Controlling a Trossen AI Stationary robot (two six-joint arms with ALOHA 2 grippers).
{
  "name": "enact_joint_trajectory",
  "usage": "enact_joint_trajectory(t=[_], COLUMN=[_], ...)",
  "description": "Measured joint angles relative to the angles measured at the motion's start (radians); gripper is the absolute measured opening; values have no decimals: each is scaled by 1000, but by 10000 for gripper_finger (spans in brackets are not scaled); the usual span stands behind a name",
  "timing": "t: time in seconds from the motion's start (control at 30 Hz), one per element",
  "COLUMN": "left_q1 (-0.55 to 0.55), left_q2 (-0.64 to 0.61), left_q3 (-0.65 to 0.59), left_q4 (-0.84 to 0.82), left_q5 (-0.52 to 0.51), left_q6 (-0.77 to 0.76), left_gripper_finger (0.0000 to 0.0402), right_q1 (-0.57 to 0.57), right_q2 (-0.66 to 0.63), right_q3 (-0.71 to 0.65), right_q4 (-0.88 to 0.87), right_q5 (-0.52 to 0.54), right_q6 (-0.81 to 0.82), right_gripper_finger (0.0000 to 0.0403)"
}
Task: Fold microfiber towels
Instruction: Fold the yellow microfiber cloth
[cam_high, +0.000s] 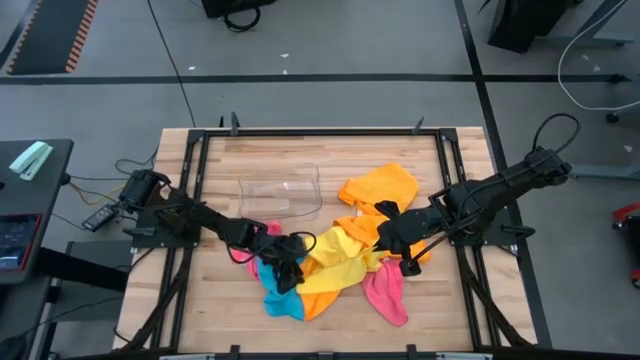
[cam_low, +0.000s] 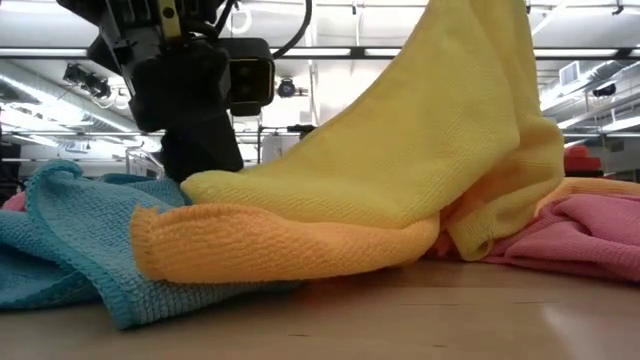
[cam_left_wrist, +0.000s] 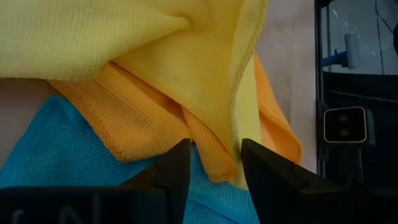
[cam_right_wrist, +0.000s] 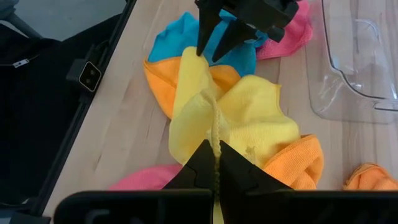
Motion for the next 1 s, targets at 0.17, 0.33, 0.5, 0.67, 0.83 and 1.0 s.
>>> enact_joint_trajectory(t=[0.17,0.33,0.5,0.67,0.83,1.0], left_q1=[0,-1,-18,-35,-46,-47], left_q2=[0,0,0,0,0,0], left_q3=[0,0,0,0,0,0], left_q4=[0,0,0,0,0,-1], left_q5=[15,34,49,50,49,25], left_q6=[18,31,70,79,82,82], left_gripper_finger=[147,136,134,141,137,128], right_q1=[0,0,0,0,0,0], right_q2=[0,0,0,0,0,0], right_q3=[0,0,0,0,0,0], right_q4=[0,0,0,0,0,0], right_q5=[0,0,0,0,0,1], right_q6=[0,-4,-5,-5,-5,-5], right_gripper_finger=[8,8,8,8,8,8])
